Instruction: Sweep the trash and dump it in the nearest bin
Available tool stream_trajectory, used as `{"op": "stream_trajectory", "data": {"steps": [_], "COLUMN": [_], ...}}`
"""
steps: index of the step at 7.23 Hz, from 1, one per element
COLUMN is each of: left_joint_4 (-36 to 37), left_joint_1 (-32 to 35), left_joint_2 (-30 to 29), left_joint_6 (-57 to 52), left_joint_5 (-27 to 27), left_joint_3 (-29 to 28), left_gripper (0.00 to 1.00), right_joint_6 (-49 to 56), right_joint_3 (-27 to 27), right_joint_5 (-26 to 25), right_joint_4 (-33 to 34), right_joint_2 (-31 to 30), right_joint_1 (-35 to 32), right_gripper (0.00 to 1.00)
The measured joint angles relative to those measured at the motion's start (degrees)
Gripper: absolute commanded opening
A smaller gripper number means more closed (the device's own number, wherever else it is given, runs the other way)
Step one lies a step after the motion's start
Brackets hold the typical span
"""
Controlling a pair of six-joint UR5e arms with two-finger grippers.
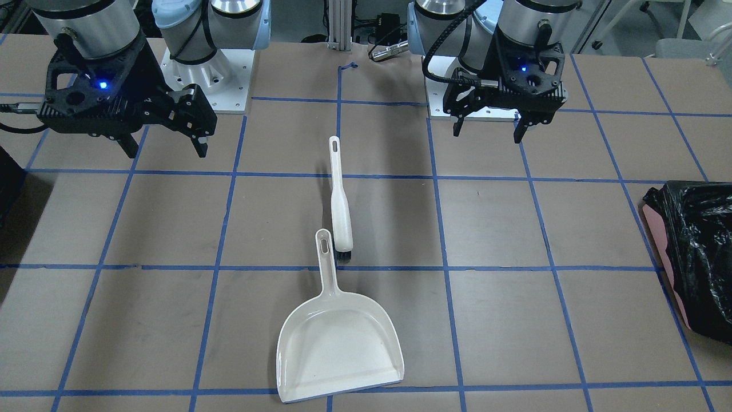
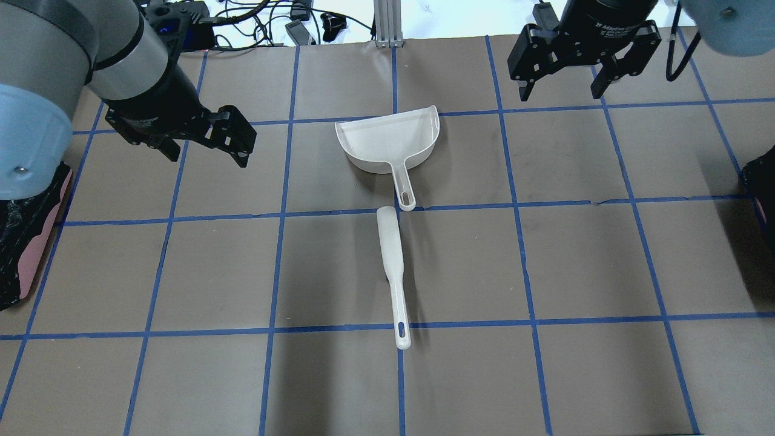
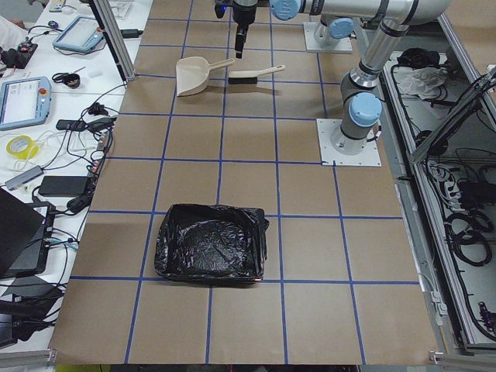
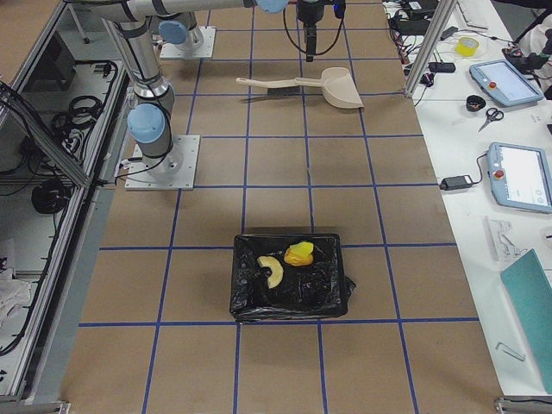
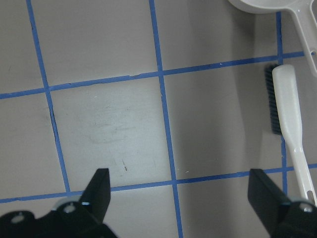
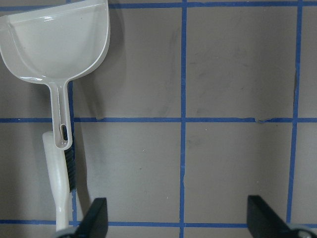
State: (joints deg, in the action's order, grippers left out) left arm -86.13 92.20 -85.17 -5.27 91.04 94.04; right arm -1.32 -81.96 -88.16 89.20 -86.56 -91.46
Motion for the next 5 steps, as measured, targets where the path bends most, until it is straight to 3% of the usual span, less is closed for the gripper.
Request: {"op": "stream_trajectory", "data": {"steps": [5], "left_joint_4": [-1.3], "left_joint_1": [0.0], "left_joint_2": [0.1], "left_joint_6": [-0.2], "left_joint_5": [-0.1], "left_joint_3": [-0.2], "left_gripper": [1.0], "right_joint_6": [-0.1], "right_joint_3": [0.0], "right_joint_5": [0.0], "right_joint_4": [0.0], "right_joint_2": [-0.1], "right_joint_1": [-0.1], "right_gripper": [1.0]}}
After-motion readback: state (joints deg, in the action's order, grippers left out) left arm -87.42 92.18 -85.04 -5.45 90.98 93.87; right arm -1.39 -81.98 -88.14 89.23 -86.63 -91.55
